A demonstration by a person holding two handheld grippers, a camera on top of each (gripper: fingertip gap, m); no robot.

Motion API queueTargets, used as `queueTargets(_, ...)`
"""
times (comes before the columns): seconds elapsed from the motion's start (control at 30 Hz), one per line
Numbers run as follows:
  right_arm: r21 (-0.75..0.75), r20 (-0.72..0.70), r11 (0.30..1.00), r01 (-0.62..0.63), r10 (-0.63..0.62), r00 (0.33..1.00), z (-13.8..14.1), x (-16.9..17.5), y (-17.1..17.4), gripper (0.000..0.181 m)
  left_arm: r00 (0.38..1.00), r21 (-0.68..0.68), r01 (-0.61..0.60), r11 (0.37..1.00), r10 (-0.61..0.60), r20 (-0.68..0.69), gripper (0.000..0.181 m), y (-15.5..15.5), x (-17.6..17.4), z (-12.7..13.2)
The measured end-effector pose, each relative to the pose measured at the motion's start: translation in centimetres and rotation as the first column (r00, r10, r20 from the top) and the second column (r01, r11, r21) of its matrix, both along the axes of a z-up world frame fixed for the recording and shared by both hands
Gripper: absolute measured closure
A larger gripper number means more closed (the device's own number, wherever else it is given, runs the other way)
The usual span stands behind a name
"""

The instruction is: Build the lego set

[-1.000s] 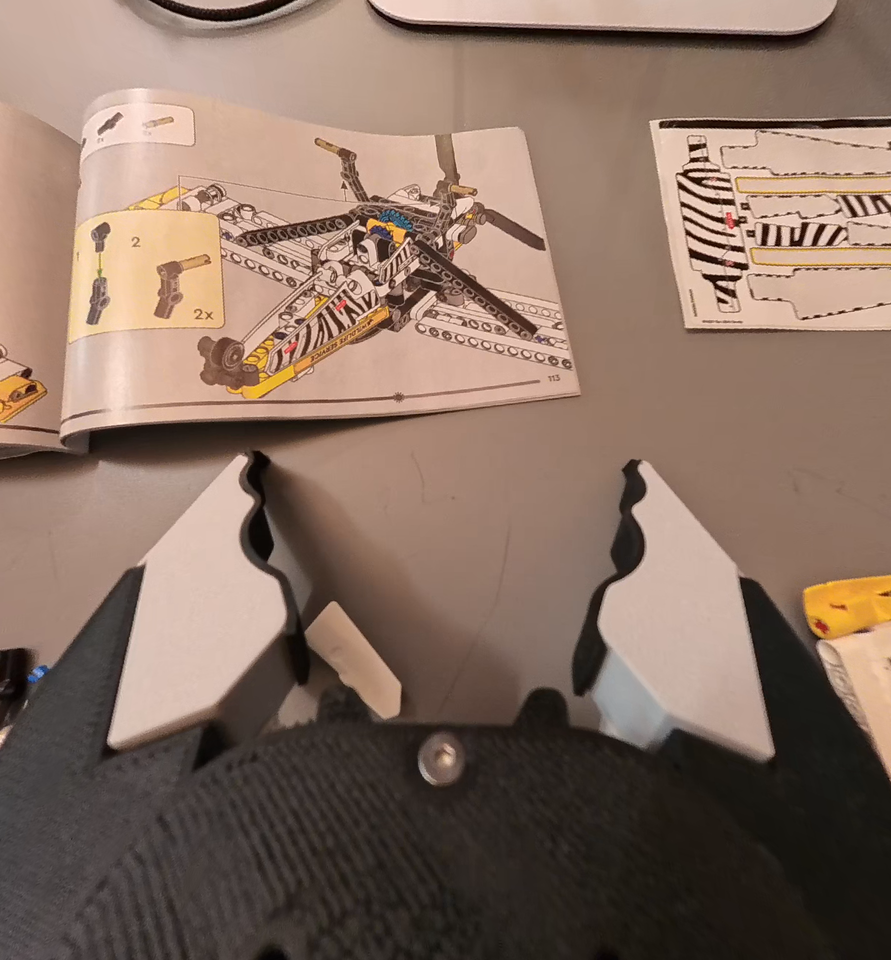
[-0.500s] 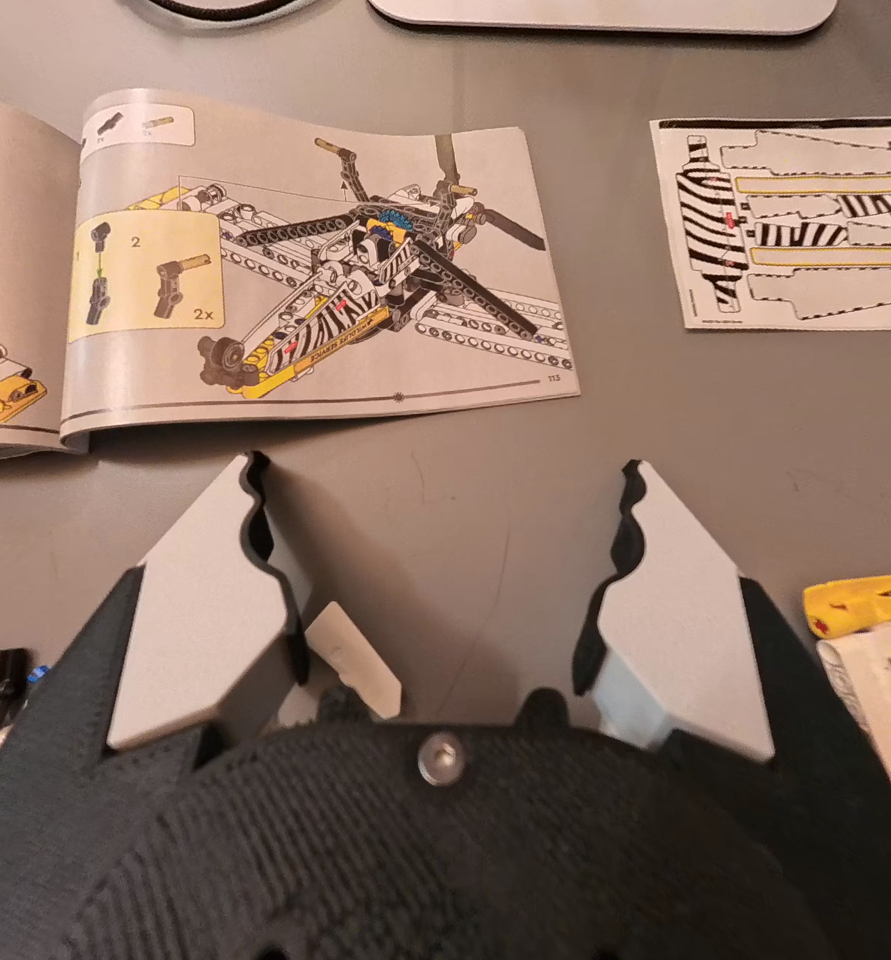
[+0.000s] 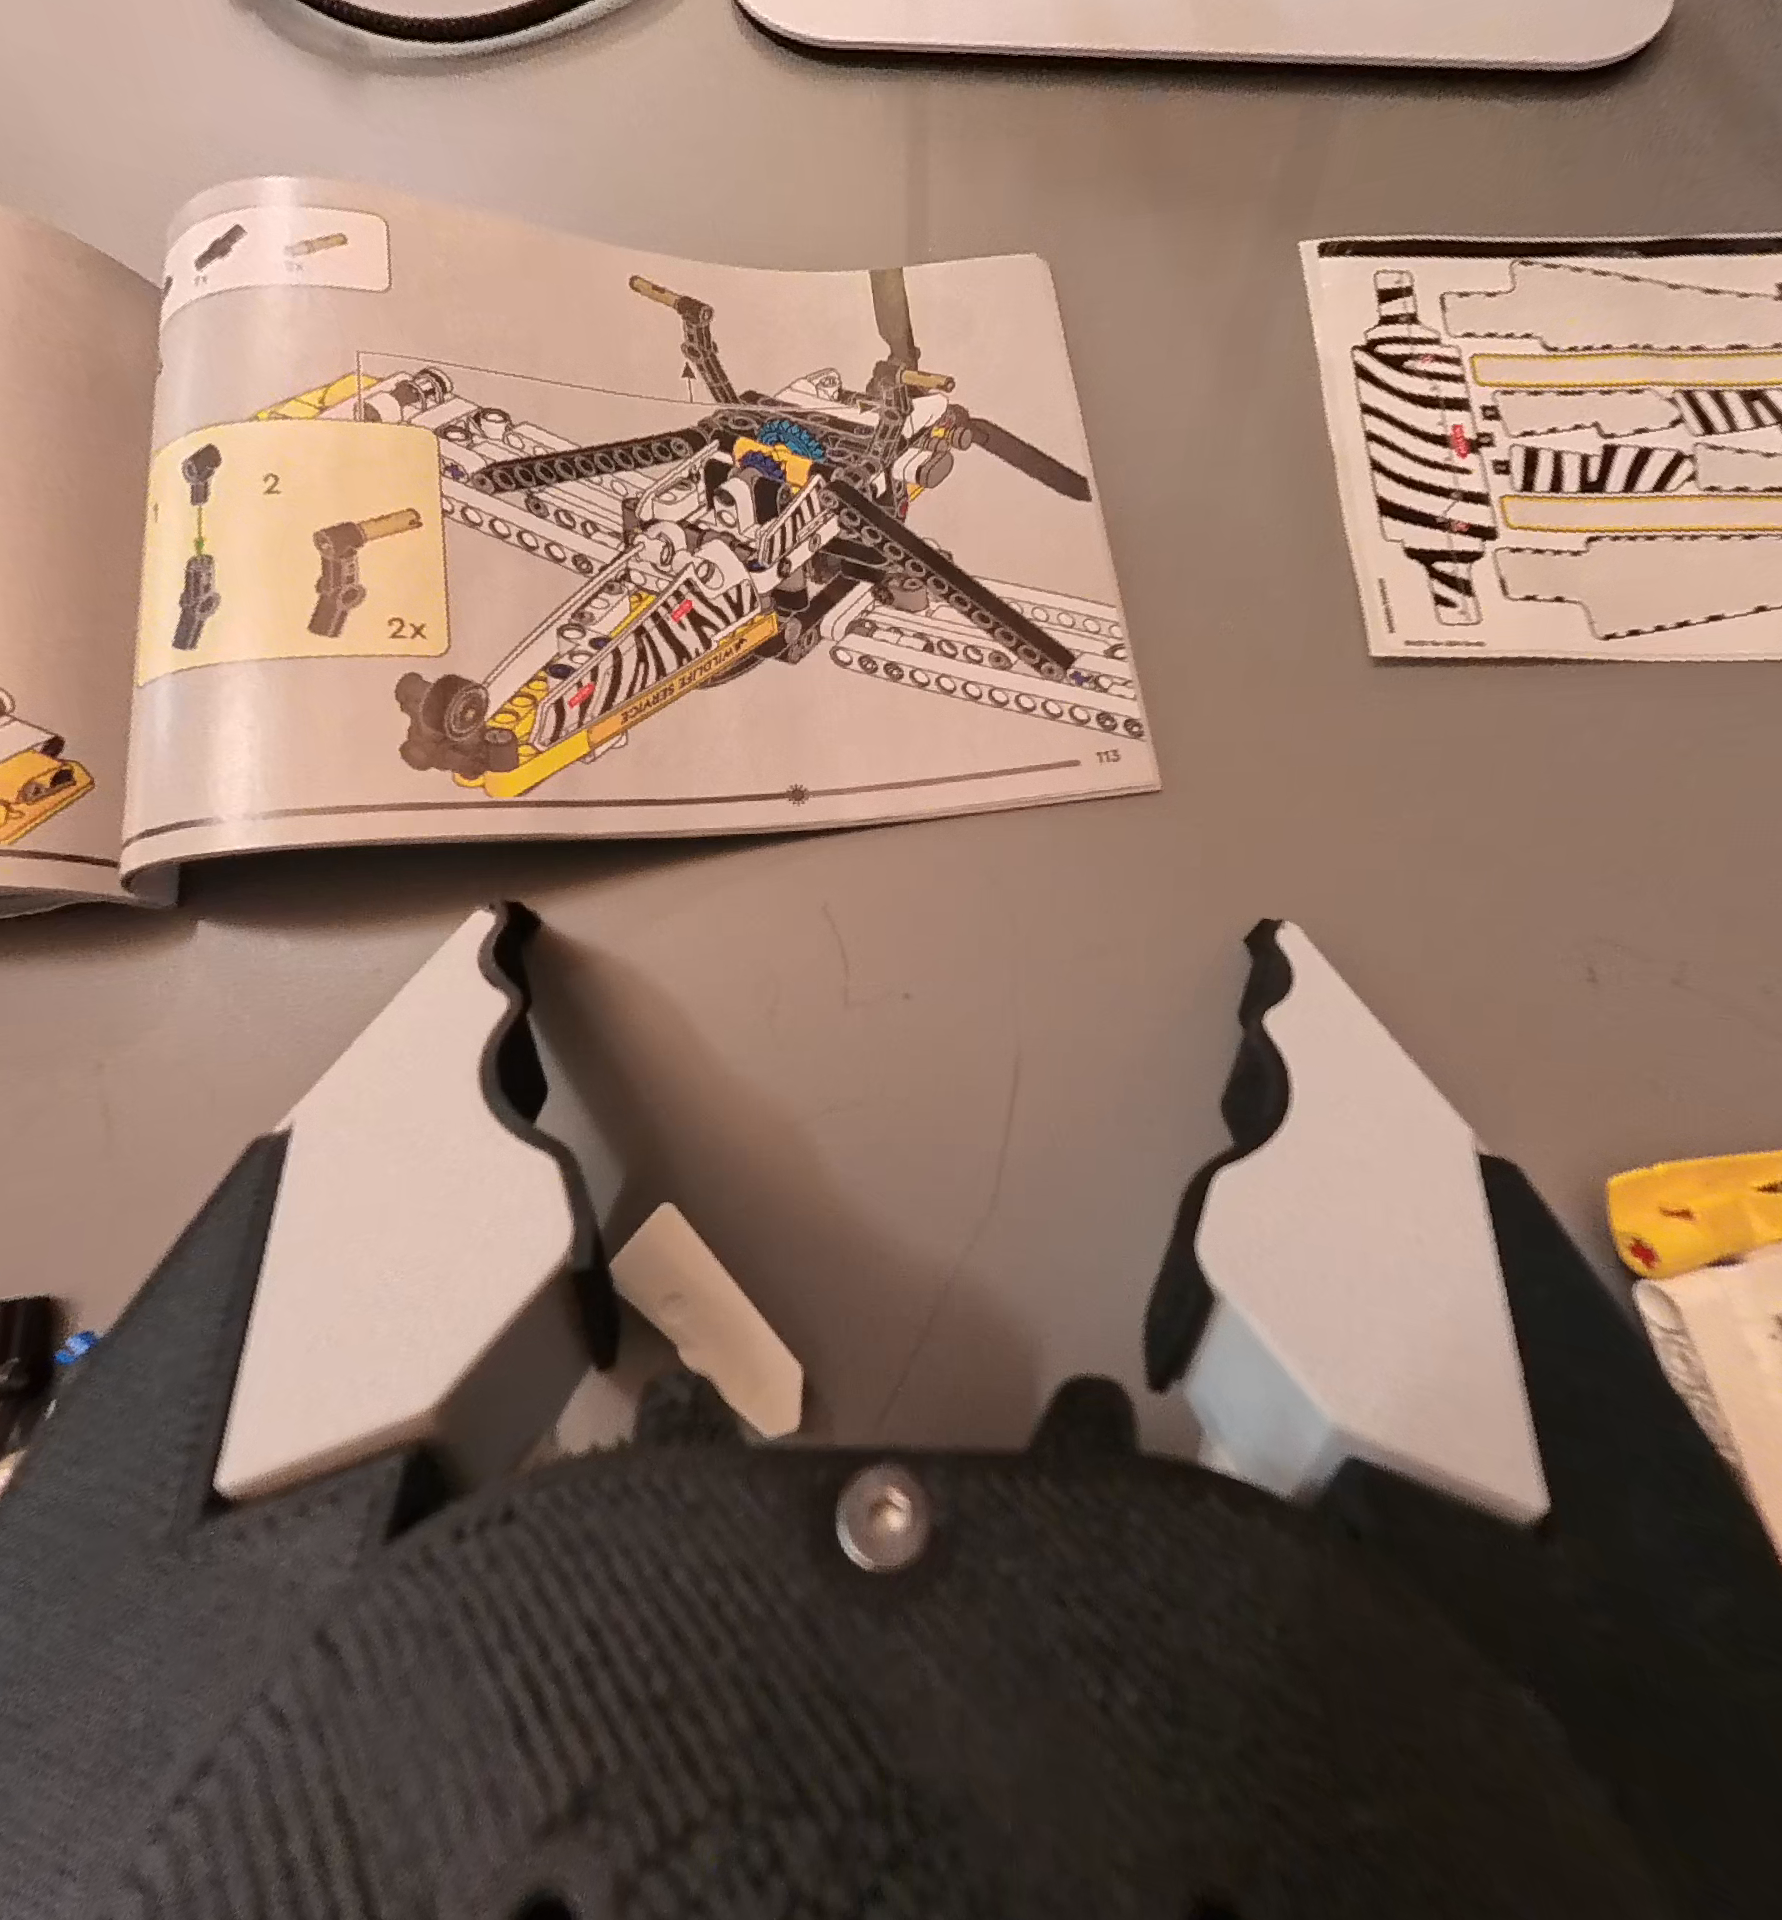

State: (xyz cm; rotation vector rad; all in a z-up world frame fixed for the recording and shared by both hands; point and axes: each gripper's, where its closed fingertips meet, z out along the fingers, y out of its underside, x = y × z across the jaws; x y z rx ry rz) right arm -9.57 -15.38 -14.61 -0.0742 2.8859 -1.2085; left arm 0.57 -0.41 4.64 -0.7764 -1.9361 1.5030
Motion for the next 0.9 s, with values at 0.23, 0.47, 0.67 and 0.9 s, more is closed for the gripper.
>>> queueTargets(0.23, 0.000, 0.000, 1.000, 0.000, 0.000, 1.000, 0.0, 0.0, 0.0, 0.047, 0.996, -0.005, -0.085, 0.996, 0.085, 0.007, 0.138, -2.3, 2.9, -0.4)
queueTargets(0.47, 0.016, -0.001, 1.000, -0.007, 0.007, 1.000, -0.3, 0.1, -0.6, 0.034, 0.990, -0.005, -0.129, 0.992, 0.129, 0.058, 0.137, -3.5, 4.1, -1.8)
queueTargets(0.67, 0.026, 0.003, 0.975, -0.219, 0.219, 0.976, -0.4, 2.9, 0.1, 0.028, 0.987, 0.000, -0.141, 0.990, 0.141, 0.078, 0.136, -4.1, 4.5, -2.6)
queueTargets(0.9, -0.476, -0.147, 0.872, -0.113, 0.048, 0.988, 12.1, 1.4, 3.5, 0.075, 0.951, -0.019, -0.277, 0.961, 0.277, 0.137, 0.120, -6.3, 7.4, -4.4)
